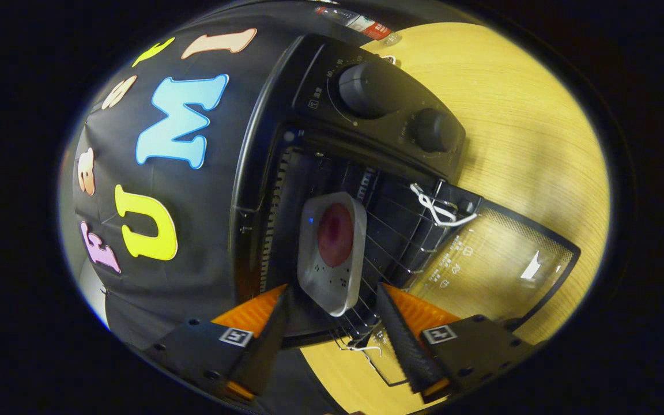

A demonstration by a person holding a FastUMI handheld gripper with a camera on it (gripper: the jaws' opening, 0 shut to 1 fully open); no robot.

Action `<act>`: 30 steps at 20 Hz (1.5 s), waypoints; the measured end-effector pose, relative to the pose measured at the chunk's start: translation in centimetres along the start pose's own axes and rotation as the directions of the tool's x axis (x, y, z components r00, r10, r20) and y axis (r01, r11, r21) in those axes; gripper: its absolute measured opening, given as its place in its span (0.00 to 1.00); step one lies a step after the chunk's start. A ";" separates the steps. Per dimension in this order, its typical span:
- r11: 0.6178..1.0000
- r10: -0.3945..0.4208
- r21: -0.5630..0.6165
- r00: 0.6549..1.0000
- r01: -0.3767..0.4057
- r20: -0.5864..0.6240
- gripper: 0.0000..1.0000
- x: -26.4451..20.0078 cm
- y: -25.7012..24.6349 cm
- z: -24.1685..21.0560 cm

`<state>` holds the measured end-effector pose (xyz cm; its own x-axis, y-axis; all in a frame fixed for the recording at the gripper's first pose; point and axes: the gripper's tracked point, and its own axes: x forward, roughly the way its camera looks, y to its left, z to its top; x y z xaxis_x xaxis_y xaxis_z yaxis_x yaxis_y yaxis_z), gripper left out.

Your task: Open the toaster oven, put the food inside, and close the toaster oven door.

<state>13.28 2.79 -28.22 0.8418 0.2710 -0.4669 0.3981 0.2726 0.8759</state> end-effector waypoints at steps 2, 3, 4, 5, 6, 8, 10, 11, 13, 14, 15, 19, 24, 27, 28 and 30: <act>1.000 -0.010 -0.014 0.999 0.009 -0.031 0.98 -1.1 -0.5 -1.0; 0.999 -0.018 -0.030 0.999 0.017 -0.044 0.98 -1.7 -0.8 -1.4; 0.999 -0.016 -0.048 0.999 0.013 -0.049 0.98 -2.2 -0.7 -1.6; 0.997 -0.015 -0.070 0.999 0.012 -0.047 0.98 -2.8 -0.6 -1.7; 0.995 -0.014 -0.101 0.999 0.010 -0.034 0.98 -3.4 -0.4 -1.8; 0.982 -0.021 -0.186 1.000 0.018 -0.017 0.98 -4.7 -0.5 -2.1; 0.965 -0.015 -0.262 0.999 0.006 -0.032 0.98 -5.9 -0.2 -3.1; 0.951 -0.014 -0.311 0.999 -0.002 -0.047 0.98 -6.5 -0.1 -3.6; 0.900 -0.035 -0.435 0.998 0.011 -0.047 0.98 -7.5 -0.2 -3.9; 0.860 -0.049 -0.510 0.998 0.025 -0.034 0.98 -8.0 -0.3 -3.8; 0.810 -0.057 -0.585 0.998 0.037 -0.016 0.98 -8.4 -0.1 -3.7; 0.591 -0.038 -0.805 0.999 0.052 0.037 0.98 -9.9 1.6 -3.4; 0.276 -0.108 -0.959 0.994 0.062 0.033 0.98 -10.2 -1.1 -5.1; 0.142 -0.187 -0.988 0.982 0.058 0.031 0.98 -10.9 -4.4 -5.5; 0.127 -0.226 -0.990 0.973 0.065 0.035 0.98 -11.2 -5.8 -5.5; 0.115 -0.322 -0.989 0.946 0.091 0.050 0.99 -11.7 -8.8 -5.0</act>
<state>-1.91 1.89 -31.07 0.6860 0.1228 -0.7172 -0.2383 0.9692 -0.0620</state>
